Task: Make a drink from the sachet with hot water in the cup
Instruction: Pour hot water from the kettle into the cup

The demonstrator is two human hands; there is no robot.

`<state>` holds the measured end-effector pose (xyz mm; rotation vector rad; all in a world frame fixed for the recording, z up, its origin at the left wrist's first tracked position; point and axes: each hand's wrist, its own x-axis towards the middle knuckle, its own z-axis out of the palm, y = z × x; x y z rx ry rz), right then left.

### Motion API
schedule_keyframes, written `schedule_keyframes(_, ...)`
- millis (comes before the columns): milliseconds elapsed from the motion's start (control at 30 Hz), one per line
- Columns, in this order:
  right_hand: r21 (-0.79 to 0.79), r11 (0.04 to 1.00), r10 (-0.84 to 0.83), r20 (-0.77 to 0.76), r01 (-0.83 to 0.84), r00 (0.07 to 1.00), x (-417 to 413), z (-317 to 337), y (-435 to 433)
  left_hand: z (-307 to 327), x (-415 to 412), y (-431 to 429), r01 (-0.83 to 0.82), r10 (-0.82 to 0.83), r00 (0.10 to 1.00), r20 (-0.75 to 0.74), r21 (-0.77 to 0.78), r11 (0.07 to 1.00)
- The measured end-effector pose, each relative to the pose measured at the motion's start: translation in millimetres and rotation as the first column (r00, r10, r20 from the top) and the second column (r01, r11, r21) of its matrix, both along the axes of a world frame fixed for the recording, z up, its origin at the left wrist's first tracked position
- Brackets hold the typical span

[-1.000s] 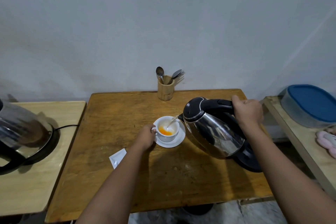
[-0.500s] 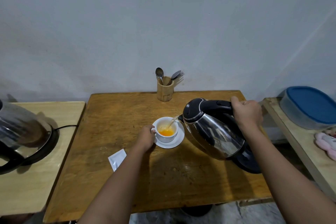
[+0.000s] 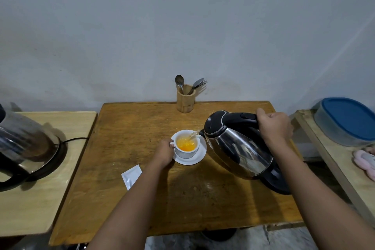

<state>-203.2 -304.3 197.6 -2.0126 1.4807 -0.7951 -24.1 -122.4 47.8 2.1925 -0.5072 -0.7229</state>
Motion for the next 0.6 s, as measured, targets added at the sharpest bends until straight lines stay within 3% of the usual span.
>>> schedule_keyframes(600, -0.007, 1.000, 0.010, 0.004, -0.010, 1.000, -1.8, 0.2, -1.5, 5.3, -3.1, -2.1, -0.025, 0.025, 0.999, -0.038, 0.019, 1.000)
